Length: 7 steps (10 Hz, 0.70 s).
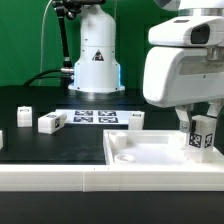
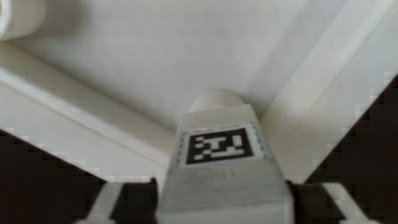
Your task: Assemble one leg
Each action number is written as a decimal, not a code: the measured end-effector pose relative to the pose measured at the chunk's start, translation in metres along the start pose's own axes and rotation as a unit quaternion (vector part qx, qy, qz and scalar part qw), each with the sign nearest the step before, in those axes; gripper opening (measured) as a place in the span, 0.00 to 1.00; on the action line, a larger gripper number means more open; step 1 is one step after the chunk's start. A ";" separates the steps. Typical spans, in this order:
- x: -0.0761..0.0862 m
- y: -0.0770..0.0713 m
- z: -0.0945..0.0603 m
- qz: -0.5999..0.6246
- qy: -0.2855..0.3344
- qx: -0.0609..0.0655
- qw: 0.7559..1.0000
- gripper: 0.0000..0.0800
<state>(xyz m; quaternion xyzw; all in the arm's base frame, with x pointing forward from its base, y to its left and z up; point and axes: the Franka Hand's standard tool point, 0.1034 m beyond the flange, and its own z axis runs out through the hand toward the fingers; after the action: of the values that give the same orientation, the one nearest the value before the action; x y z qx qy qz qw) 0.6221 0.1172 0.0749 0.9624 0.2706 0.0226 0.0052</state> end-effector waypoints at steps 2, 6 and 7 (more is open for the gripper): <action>0.000 0.000 0.000 0.019 0.000 0.000 1.000 0.36; -0.001 0.003 0.000 0.203 0.005 0.017 0.979 0.36; -0.001 0.003 0.000 0.253 0.007 0.022 0.967 0.36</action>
Offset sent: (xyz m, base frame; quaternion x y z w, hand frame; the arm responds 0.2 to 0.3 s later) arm 0.0011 -0.0108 0.0053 0.0062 0.0161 0.2355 0.9717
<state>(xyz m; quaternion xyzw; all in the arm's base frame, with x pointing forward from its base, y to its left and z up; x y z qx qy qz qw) 0.6229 0.1137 0.0745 0.9992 0.0193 0.0237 -0.0239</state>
